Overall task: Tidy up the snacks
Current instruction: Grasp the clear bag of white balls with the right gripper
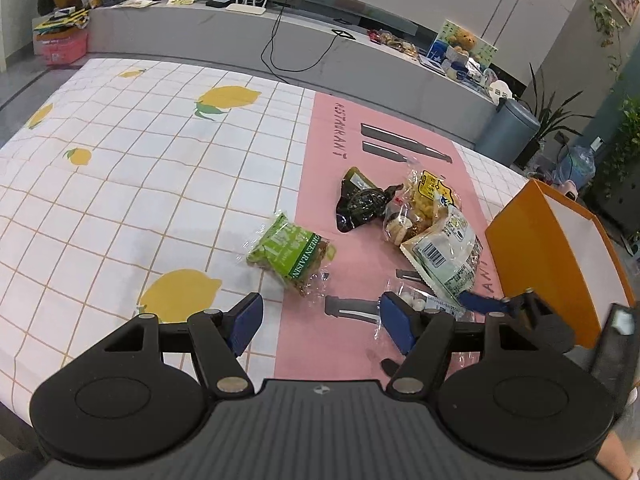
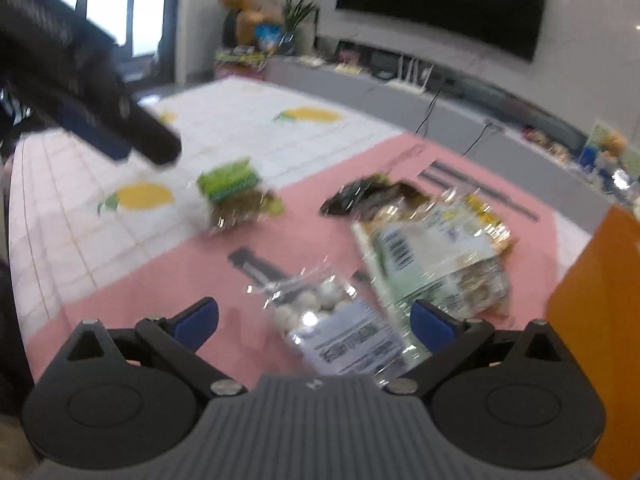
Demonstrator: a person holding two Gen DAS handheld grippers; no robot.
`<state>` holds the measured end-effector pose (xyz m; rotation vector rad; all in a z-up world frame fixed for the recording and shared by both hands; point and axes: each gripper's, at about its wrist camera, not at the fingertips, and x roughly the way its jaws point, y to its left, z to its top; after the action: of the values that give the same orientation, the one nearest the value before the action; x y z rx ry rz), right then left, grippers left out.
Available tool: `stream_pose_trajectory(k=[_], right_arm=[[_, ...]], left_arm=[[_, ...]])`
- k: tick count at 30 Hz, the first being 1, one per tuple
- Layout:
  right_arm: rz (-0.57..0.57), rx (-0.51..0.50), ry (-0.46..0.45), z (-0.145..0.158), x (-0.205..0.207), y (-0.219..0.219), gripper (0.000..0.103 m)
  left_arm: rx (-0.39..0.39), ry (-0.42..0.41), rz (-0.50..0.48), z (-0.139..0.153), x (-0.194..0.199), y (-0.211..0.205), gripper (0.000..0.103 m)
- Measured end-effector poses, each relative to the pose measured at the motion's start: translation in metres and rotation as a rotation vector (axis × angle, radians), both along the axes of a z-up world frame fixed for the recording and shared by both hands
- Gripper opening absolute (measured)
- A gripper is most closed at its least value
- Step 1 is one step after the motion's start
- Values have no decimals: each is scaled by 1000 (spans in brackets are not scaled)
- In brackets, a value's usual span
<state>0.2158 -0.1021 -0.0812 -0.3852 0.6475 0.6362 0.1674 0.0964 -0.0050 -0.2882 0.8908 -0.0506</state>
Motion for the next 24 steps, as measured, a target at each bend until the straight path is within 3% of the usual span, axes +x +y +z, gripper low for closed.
stream_pose_trajectory(k=[2,5,12,18,19,20,21,24], right_arm=[[-2,-5,-31,-9,3,2,100],[-6,65,11,-13,12,-6,100],[-44,92,89,-14,22,-11,100],[-18,96,81,-15,18,-17,99],[-16,98,80,-14,16,-18,97],[-13,102,73,-13,15,-18,88],[-16,104,55,-10,12,-19,68],[-37,82,39,-7,12,-15,65]], left_arm=[[2,3,-1,-1,1,1,79],[-18,11,-6,-2,1,2,79],[-30,28,-3,-7,3,3,79],[-27,35,-6,-9,2,2,79],[-24,33,-6,-9,2,1,79],[-22,32,-6,-8,2,1,79],[-21,31,-5,-8,2,1,79],[-19,30,-6,-8,2,2,79]])
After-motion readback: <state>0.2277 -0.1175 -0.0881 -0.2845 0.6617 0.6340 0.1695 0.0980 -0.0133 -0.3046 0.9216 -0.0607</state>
